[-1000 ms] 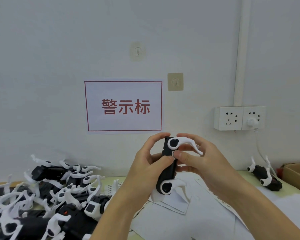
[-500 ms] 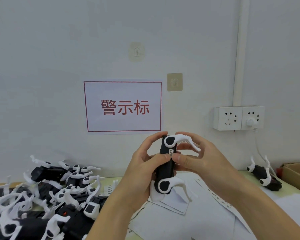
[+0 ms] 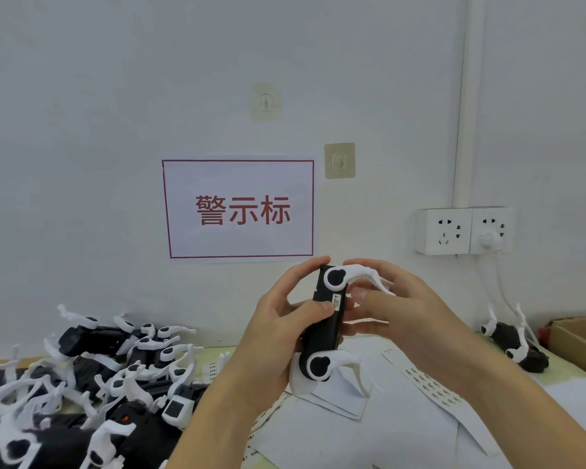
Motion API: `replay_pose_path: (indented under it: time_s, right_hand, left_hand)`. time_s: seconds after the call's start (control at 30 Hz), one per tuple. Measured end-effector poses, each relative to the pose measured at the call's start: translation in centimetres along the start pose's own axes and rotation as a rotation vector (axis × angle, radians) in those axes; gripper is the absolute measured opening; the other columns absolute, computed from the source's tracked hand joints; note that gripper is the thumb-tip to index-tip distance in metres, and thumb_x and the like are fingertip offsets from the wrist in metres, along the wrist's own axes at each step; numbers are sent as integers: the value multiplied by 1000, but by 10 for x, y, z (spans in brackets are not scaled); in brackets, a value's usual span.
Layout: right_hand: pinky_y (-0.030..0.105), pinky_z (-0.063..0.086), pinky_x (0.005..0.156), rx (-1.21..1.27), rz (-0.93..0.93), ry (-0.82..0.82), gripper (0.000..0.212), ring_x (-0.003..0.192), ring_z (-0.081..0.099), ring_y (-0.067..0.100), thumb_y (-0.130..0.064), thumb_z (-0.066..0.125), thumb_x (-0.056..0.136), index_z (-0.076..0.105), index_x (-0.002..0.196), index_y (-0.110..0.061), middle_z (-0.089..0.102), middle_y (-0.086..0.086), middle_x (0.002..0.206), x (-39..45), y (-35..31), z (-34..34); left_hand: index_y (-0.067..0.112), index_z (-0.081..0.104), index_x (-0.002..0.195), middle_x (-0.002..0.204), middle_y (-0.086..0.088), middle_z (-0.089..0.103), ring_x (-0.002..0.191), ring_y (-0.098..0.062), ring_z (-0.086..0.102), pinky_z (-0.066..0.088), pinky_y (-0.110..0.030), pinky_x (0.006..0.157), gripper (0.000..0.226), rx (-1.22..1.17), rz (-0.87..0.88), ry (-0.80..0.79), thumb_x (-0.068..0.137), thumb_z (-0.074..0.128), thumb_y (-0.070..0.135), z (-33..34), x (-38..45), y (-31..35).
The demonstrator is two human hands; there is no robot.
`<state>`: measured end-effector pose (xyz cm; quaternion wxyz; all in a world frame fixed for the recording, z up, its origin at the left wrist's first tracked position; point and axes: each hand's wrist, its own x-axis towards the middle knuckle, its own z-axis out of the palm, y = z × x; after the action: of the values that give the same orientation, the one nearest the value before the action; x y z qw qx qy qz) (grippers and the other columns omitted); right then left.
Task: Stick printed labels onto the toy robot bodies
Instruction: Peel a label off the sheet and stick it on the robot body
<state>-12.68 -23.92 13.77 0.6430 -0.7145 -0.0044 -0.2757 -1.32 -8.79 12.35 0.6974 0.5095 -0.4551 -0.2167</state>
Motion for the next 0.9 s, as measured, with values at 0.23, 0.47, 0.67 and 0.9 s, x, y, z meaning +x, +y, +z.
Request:
replay_pose_path:
  time_s: [0.23, 0.47, 0.67, 0.9]
  right_hand:
    - [46, 56, 86, -120, 4, 27, 45, 91, 74, 30, -34, 75, 74, 68, 118, -27, 73, 7, 110, -2, -1, 1]
    - [51, 54, 95, -220, -45, 137, 42, 91, 74, 24, -35, 78, 68, 70, 109, -39, 73, -6, 109, -4, 0, 11]
    - [46, 51, 102, -217, -2, 22, 50, 101, 73, 22, -33, 78, 72, 68, 121, -35, 72, -1, 118, -6, -3, -1]
    - [42, 54, 93, -131, 25, -149, 42, 107, 70, 29, -26, 71, 82, 67, 124, -32, 72, 5, 119, -4, -6, -15]
  left_hand:
    - [44, 61, 127, 110, -15, 74, 94, -38, 73, 56, -46, 87, 50, 62, 4, -20, 84, 65, 19, 0, 0, 0]
    - [45, 62, 125, 109, -11, 75, 94, -35, 73, 57, -36, 82, 50, 100, 21, -31, 83, 62, 18, 3, 0, 1]
    - [48, 63, 127, 108, -11, 76, 95, -32, 74, 57, -32, 81, 54, 102, 12, -58, 83, 61, 17, 0, 0, 1]
    - [50, 61, 129, 111, -13, 74, 98, -33, 73, 56, -38, 86, 53, 76, -5, -75, 86, 59, 20, -2, 0, 1]
